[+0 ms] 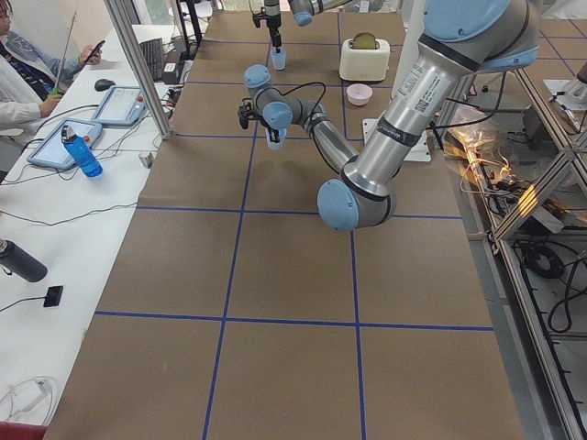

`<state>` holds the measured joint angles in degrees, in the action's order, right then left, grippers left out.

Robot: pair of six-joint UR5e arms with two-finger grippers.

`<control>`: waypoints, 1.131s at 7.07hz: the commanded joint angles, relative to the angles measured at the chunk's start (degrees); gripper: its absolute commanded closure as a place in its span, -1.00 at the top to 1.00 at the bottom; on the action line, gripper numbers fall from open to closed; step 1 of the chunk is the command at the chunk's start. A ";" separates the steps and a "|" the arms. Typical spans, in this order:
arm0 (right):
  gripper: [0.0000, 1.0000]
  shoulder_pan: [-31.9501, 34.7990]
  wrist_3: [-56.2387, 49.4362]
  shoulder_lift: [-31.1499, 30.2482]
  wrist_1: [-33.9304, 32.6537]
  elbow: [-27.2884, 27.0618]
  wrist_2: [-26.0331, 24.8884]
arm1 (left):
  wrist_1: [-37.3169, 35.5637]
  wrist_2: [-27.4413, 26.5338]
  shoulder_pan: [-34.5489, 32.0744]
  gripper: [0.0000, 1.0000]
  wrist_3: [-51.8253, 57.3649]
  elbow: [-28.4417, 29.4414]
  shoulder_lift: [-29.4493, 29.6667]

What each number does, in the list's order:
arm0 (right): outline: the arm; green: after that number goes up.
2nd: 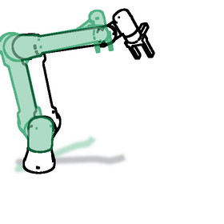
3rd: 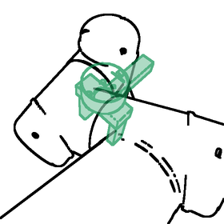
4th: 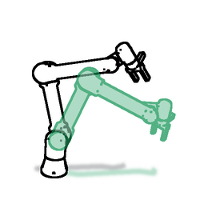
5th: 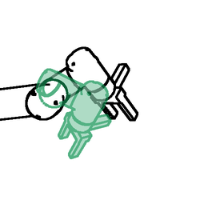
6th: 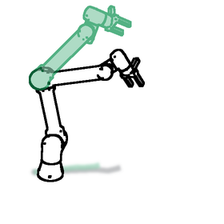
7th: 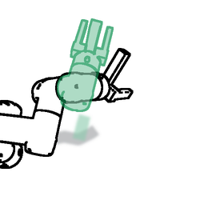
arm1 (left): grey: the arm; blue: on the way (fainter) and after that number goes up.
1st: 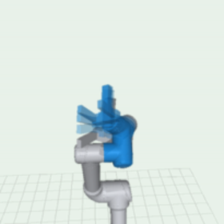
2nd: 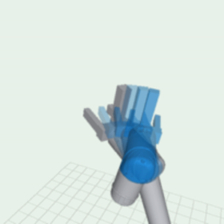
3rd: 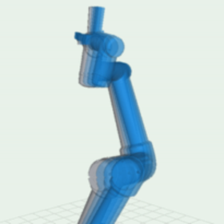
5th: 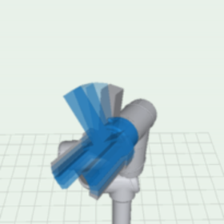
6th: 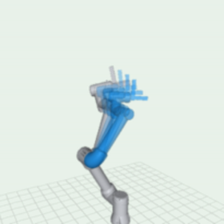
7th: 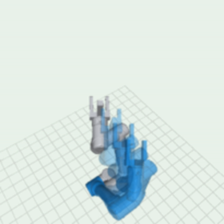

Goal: Stack blue cups with both arms
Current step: 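Carry a light blue cup to center with left gripper while right grasps the other, then set the cup at center with left gripper while right gripper lifts its cup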

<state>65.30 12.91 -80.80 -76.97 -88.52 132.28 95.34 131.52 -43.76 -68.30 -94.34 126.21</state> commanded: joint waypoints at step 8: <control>-0.81 0.00 0.45 -0.24 0.15 0.81 0.08 | 0.02 -5.31 7.90 -1.00 -3.42 7.86 9.40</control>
<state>65.33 13.09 -81.29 -76.82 -87.48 132.29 95.34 126.36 -36.01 -71.72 -86.67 135.40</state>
